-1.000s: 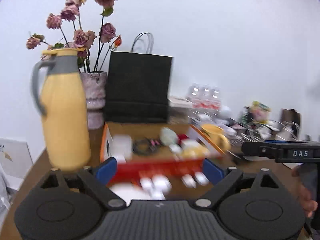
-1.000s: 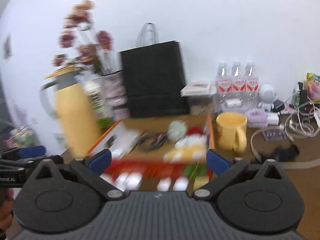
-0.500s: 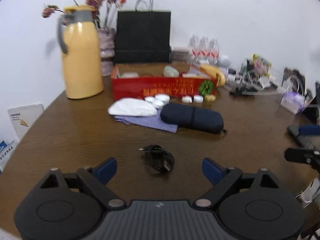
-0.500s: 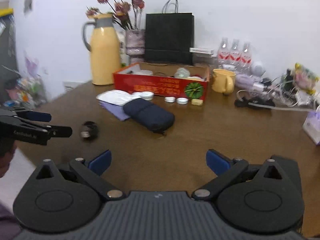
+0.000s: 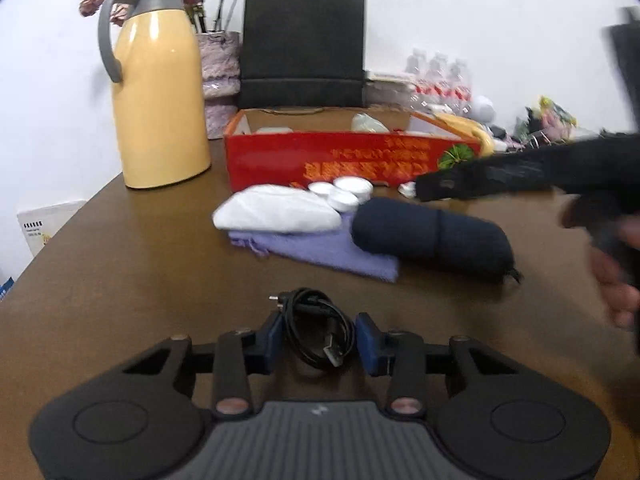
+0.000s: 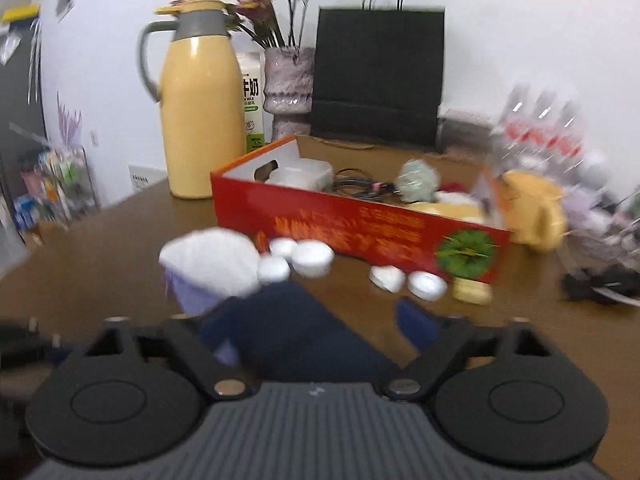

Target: Organize objects

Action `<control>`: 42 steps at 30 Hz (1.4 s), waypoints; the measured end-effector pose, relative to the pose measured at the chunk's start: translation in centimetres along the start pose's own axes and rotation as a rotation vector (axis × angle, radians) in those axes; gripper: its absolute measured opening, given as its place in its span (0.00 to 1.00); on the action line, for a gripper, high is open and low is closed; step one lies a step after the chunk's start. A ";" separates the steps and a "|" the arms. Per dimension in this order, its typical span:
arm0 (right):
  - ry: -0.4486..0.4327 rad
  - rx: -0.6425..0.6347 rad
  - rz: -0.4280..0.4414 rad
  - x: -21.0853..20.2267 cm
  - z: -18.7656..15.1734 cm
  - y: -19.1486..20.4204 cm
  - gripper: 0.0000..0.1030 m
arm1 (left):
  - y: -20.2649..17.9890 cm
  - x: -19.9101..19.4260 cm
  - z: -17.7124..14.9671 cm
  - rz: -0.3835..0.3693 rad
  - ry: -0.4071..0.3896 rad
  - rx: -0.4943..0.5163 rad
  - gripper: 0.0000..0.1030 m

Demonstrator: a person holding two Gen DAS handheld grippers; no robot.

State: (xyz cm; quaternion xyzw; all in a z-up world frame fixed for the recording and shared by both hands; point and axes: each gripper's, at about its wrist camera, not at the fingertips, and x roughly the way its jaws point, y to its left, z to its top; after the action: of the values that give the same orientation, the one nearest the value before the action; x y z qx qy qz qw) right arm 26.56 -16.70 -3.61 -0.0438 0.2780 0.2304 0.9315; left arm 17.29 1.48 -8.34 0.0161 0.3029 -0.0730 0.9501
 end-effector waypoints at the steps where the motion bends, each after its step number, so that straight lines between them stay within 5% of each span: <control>1: 0.013 0.032 0.031 1.5 0.7 -0.3 0.58 | 0.5 0.4 0.6 -0.009 -0.009 -0.007 0.35; 4: 0.064 0.131 0.092 6.2 2.3 -1.0 0.52 | 1.6 1.3 2.8 0.013 -0.063 -0.023 0.35; 8: 0.159 0.204 0.100 10.3 2.4 -1.0 0.07 | 2.8 2.3 5.0 0.025 -0.112 -0.043 0.35; 12: 0.122 0.214 0.091 9.1 1.8 -0.7 0.04 | 3.0 1.8 5.6 0.030 -0.129 -0.051 0.35; 16: 0.019 0.190 0.049 3.6 1.8 -0.5 0.04 | 2.0 -0.7 5.0 0.004 -0.136 -0.036 0.35; 20: -0.045 0.194 0.021 -3.6 -1.1 0.3 0.04 | 0.5 -4.0 2.8 -0.202 -0.069 -0.127 0.35; 26: 0.001 0.242 -0.032 -10.7 -7.2 0.2 0.04 | -2.9 -7.5 0.5 -0.265 -0.065 -0.051 0.35; 30: -0.013 0.248 -0.056 -12.4 -7.8 -0.4 0.04 | -3.4 -7.0 1.2 -0.272 -0.078 -0.040 0.35; 36: -0.122 0.200 -0.073 -10.4 -1.9 -3.4 0.04 | -1.9 -2.3 8.3 -0.252 -0.141 -0.005 0.35; 40: -0.138 0.234 -0.038 -4.2 5.7 -7.2 0.04 | -2.0 4.8 14.6 -0.322 -0.054 0.021 0.35; 42: -0.085 0.222 -0.043 0.7 9.4 -8.6 0.04 | -2.6 9.1 17.5 -0.292 -0.023 0.013 0.36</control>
State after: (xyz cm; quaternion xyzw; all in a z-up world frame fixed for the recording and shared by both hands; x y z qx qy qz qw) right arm 35.65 -22.13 3.52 0.0637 0.2609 0.1799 0.9463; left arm 34.26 -3.62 0.71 -0.0227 0.2906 -0.2124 0.9327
